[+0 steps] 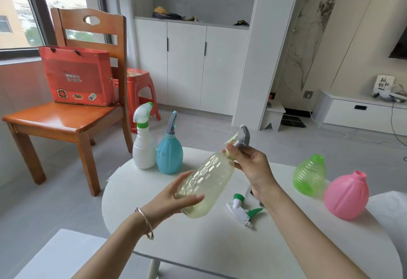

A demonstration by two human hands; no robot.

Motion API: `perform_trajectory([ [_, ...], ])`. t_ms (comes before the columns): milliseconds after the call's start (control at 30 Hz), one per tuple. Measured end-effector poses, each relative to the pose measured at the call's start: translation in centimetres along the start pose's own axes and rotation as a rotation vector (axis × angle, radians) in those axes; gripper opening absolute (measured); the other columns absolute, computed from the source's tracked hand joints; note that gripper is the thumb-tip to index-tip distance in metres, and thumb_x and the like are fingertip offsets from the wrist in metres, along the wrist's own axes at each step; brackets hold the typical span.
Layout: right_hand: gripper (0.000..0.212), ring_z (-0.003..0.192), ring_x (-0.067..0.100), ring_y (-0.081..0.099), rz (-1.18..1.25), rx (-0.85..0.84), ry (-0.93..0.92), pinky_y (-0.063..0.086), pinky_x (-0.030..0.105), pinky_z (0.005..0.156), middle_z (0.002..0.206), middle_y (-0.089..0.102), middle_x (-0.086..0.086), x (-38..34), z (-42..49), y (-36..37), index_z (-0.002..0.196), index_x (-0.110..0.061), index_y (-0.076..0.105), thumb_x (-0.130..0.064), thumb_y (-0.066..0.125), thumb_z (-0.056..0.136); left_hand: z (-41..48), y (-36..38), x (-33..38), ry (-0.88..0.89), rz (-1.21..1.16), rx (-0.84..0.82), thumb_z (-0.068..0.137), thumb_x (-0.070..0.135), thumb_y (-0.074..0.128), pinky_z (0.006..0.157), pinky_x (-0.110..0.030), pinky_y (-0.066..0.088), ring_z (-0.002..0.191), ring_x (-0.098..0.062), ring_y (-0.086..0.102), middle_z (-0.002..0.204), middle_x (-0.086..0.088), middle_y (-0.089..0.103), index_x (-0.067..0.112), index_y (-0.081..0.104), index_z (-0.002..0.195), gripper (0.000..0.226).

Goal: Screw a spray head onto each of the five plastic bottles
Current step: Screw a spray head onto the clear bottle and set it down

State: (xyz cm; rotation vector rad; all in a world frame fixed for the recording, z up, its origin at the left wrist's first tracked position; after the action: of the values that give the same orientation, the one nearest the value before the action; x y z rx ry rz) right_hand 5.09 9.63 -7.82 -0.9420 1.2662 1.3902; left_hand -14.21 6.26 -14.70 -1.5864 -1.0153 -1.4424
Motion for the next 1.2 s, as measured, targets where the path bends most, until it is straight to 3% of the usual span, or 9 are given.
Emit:
perform_trajectory([
  [167,0.010,0.080,0.006,0.069,-0.065,-0.138,-0.046,0.054,0.017,0.077,0.080,0.076,-0.005,-0.4,0.8,6.3,0.083,-0.017,0.072,-0.021,0.076,0.074,-1.3,-4.0,1.1,0.236,0.345,0.295,0.053,0.064,0.077,0.086,-0.012,0.046,0.110,0.005,0.055,0.120,0.024,0.057,0.052,0.046,0.119,0.074],
  [233,0.021,0.092,0.004,0.068,-0.097,-0.236,-0.050,0.050,0.014,0.081,0.095,0.074,-0.006,-0.3,0.7,8.9,0.093,-0.021,0.071,-0.027,0.075,0.074,-2.0,-5.8,1.0,0.272,0.286,0.339,0.055,0.058,0.081,0.084,-0.010,0.047,0.108,0.007,0.056,0.120,0.021,0.059,0.052,0.047,0.116,0.070],
  [333,0.048,0.115,0.010,0.059,-0.204,-0.394,-0.006,0.043,0.026,0.099,0.118,0.067,-0.006,0.8,0.4,11.9,0.115,-0.029,0.062,-0.044,0.072,0.070,-2.5,-8.2,0.9,0.273,0.094,0.361,0.062,0.040,0.084,0.089,-0.024,0.052,0.112,-0.001,0.060,0.124,0.013,0.061,0.043,0.047,0.121,0.070],
  [467,0.059,0.113,0.006,0.060,-0.357,-0.541,0.097,0.046,0.030,0.099,0.134,0.056,-0.004,3.4,0.1,14.5,0.131,-0.028,0.050,-0.037,0.072,0.077,-3.2,-11.0,1.3,0.298,-0.158,0.375,0.054,0.037,0.082,0.082,-0.027,0.055,0.106,-0.008,0.066,0.117,0.007,0.067,0.034,0.046,0.122,0.077],
  [600,0.055,0.105,0.004,0.063,-0.342,-0.532,0.110,0.052,0.018,0.077,0.129,0.058,-0.002,5.4,0.6,17.1,0.132,-0.024,0.049,-0.025,0.070,0.081,-3.7,-13.9,1.2,0.289,-0.091,0.386,0.060,0.037,0.084,0.078,-0.019,0.055,0.105,-0.004,0.064,0.121,0.007,0.062,0.037,0.050,0.116,0.065],
  [733,0.059,0.117,0.009,0.055,-0.419,-0.490,0.049,0.047,0.027,0.097,0.130,0.056,-0.006,7.3,1.7,19.2,0.133,-0.029,0.047,-0.031,0.070,0.080,-4.0,-17.2,1.1,0.320,0.337,0.567,0.064,0.046,0.074,0.091,-0.022,0.044,0.112,-0.001,0.051,0.119,0.012,0.053,0.040,0.048,0.122,0.063],
  [867,0.062,0.117,0.009,0.053,-0.447,-0.460,0.032,0.044,0.027,0.101,0.132,0.055,-0.007,9.9,2.7,20.3,0.136,-0.026,0.045,-0.036,0.069,0.080,-3.6,-19.2,-0.2,0.328,0.328,0.566,0.061,0.051,0.074,0.085,-0.020,0.049,0.106,0.001,0.056,0.117,0.018,0.057,0.036,0.051,0.124,0.068],
  [1033,0.050,0.107,-0.001,0.055,-0.522,-0.429,0.036,0.043,0.008,0.082,0.113,0.057,-0.020,13.1,3.6,20.8,0.121,-0.037,0.052,-0.037,0.074,0.076,-2.1,-20.7,-3.8,0.248,0.201,0.499,0.061,0.042,0.079,0.089,-0.026,0.053,0.112,-0.014,0.061,0.123,0.009,0.062,0.028,0.053,0.125,0.071],
  [1200,0.046,0.105,-0.004,0.056,-0.531,-0.400,0.053,0.043,0.006,0.080,0.106,0.055,-0.032,15.1,3.7,20.6,0.112,-0.046,0.048,-0.039,0.074,0.075,-1.4,-21.5,-5.5,0.183,0.241,0.486,0.071,0.033,0.078,0.066,-0.007,0.051,0.100,-0.010,0.060,0.124,0.007,0.058,0.033,0.052,0.122,0.057],
])
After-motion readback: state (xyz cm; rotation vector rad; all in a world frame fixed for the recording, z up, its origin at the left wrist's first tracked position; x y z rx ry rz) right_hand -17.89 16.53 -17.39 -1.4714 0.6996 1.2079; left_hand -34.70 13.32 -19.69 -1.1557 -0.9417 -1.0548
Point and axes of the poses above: each hand's wrist, its own z-axis towards the middle knuckle, its own y-axis out of the palm, x = y × z, the point moved 6 cm from there along z, towards the middle knuckle
